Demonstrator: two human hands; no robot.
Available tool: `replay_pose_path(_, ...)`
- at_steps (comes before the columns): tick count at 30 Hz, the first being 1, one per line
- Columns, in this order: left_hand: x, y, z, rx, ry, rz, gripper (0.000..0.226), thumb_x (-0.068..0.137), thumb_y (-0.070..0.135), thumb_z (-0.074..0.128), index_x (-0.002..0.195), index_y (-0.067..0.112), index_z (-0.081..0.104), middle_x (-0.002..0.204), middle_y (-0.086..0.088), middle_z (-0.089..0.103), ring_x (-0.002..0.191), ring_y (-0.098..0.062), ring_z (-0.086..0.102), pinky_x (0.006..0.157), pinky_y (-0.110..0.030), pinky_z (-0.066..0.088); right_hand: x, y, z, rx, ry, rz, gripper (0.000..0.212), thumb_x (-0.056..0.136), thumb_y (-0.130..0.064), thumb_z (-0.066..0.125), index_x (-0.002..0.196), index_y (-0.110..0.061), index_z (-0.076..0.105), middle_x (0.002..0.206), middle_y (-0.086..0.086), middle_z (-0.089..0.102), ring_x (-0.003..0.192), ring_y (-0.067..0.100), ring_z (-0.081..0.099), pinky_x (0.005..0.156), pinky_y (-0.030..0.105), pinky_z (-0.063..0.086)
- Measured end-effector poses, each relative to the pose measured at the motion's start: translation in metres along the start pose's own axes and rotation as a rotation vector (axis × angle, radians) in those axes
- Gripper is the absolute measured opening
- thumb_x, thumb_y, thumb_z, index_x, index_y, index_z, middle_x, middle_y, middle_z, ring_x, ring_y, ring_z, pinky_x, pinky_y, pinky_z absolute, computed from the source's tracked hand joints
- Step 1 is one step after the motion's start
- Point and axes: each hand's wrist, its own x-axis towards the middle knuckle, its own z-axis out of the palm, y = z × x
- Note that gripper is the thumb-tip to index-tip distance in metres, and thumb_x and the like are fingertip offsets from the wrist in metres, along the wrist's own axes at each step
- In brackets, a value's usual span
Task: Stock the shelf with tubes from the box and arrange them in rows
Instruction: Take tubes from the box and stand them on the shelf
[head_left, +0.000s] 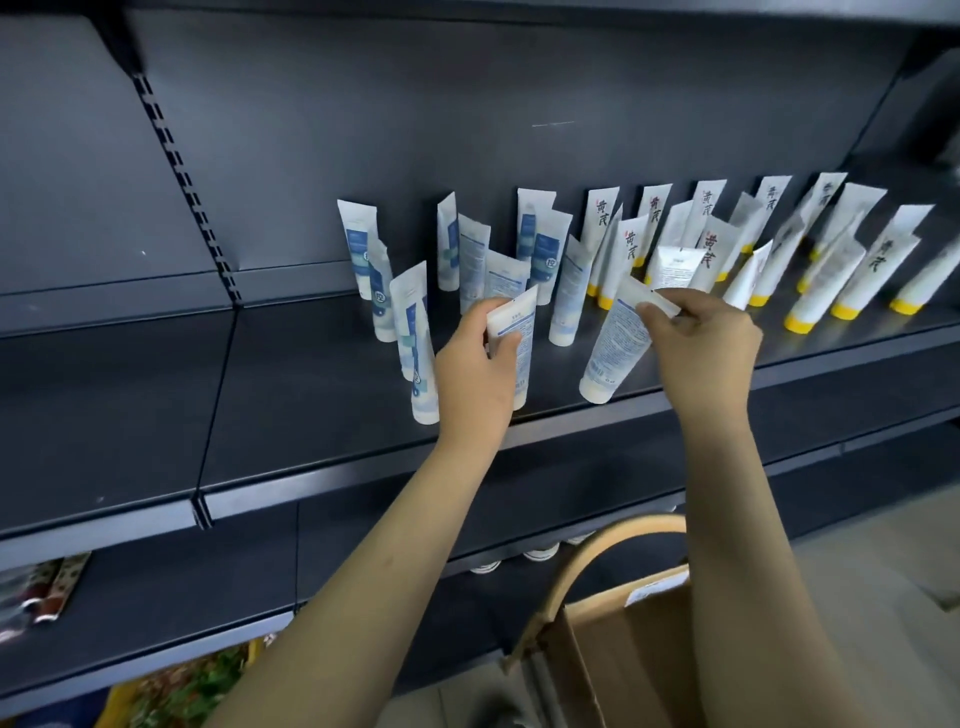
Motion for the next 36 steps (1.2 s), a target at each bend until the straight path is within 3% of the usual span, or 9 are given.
replay_pose_path(4, 0.011, -0.013, 0.014, 0.042, 0.014, -0.070, 0.027, 0.090, 0.008, 0.059, 0.115, 0.019, 0.060, 0.108, 0.009, 0.065, 0.100, -0.004, 0.059, 0.090, -0.019, 0.048, 0.027, 0.016, 0.018, -0.048, -0.055, -0.024, 0.017, 0.088, -0.023, 0.062, 0.100, -0.015, 0.071, 0.083, 0.004, 0.070, 0.074, 0.015, 0.061, 0.068, 0.026, 0.049)
replay_pose_path(8, 0.018, -0.021, 0.026, 0.060, 0.064, -0.074, 0.029, 0.089, 0.009, 0.061, 0.117, 0.018, 0.060, 0.109, 0.009, 0.065, 0.099, -0.002, 0.059, 0.093, -0.025, 0.049, 0.048, 0.033, 0.033, -0.078, -0.079, -0.050, 0.014, 0.086, -0.025, 0.061, 0.093, -0.017, 0.071, 0.078, 0.010, 0.069, 0.077, 0.028, 0.063, 0.073, 0.039, 0.053)
replay_pose_path(13, 0.025, -0.023, 0.035, 0.115, 0.095, -0.079, 0.031, 0.089, 0.012, 0.062, 0.119, 0.022, 0.059, 0.108, 0.014, 0.064, 0.098, 0.002, 0.058, 0.092, -0.022, 0.049, 0.063, 0.048, 0.044, -0.071, -0.115, -0.095, 0.015, 0.085, -0.021, 0.064, 0.096, -0.015, 0.073, 0.077, 0.013, 0.069, 0.076, 0.029, 0.062, 0.072, 0.035, 0.050)
replay_pose_path(17, 0.026, -0.028, 0.042, 0.185, 0.073, -0.066, 0.032, 0.089, 0.018, 0.063, 0.119, 0.028, 0.058, 0.106, 0.014, 0.065, 0.095, -0.004, 0.061, 0.088, -0.029, 0.052, 0.072, 0.056, 0.048, -0.025, -0.132, -0.089, 0.015, 0.085, -0.021, 0.065, 0.097, -0.015, 0.073, 0.075, 0.011, 0.069, 0.074, 0.027, 0.063, 0.070, 0.033, 0.051)
replay_pose_path(21, 0.026, -0.032, 0.046, 0.220, 0.084, -0.054, 0.033, 0.090, 0.019, 0.062, 0.119, 0.031, 0.055, 0.108, 0.011, 0.066, 0.098, -0.009, 0.062, 0.087, -0.036, 0.053, 0.077, 0.057, 0.054, 0.001, -0.207, -0.077, 0.013, 0.083, -0.026, 0.067, 0.092, -0.015, 0.069, 0.071, 0.001, 0.063, 0.063, 0.015, 0.056, 0.060, 0.022, 0.044)
replay_pose_path(25, 0.024, -0.031, 0.049, 0.202, 0.099, -0.041, 0.032, 0.089, 0.016, 0.061, 0.118, 0.030, 0.054, 0.108, 0.010, 0.066, 0.098, -0.010, 0.063, 0.088, -0.037, 0.053, 0.079, 0.058, 0.056, 0.047, -0.283, -0.017, 0.018, 0.080, -0.031, 0.071, 0.085, -0.017, 0.062, 0.077, 0.006, 0.065, 0.073, 0.025, 0.064, 0.069, 0.033, 0.054)
replay_pose_path(31, 0.028, -0.027, 0.045, 0.220, 0.039, -0.050, 0.035, 0.090, 0.015, 0.061, 0.122, 0.025, 0.053, 0.115, 0.006, 0.064, 0.103, -0.013, 0.060, 0.091, -0.034, 0.051, 0.077, 0.056, 0.053, 0.013, -0.321, 0.018, 0.026, 0.078, -0.035, 0.074, 0.089, -0.015, 0.061, 0.078, 0.004, 0.065, 0.076, 0.026, 0.065, 0.074, 0.043, 0.057)
replay_pose_path(34, 0.032, -0.018, 0.039, 0.231, -0.027, -0.071, 0.045, 0.088, 0.016, 0.064, 0.130, 0.022, 0.049, 0.126, 0.004, 0.059, 0.112, -0.013, 0.056, 0.096, -0.026, 0.047, 0.077, 0.047, 0.043, -0.050, -0.401, 0.028, 0.032, 0.076, -0.039, 0.075, 0.095, -0.017, 0.061, 0.083, -0.001, 0.064, 0.076, 0.018, 0.061, 0.066, 0.032, 0.054)
replay_pose_path(36, 0.037, -0.008, 0.031, 0.294, -0.069, -0.023, 0.052, 0.086, 0.016, 0.067, 0.134, 0.019, 0.047, 0.130, 0.000, 0.054, 0.118, -0.016, 0.051, 0.100, -0.026, 0.042, 0.079, 0.036, 0.031, -0.111, -0.450, 0.015, 0.034, 0.075, -0.038, 0.076, 0.100, -0.020, 0.060, 0.088, -0.004, 0.062, 0.077, 0.013, 0.056, 0.058, 0.019, 0.043)
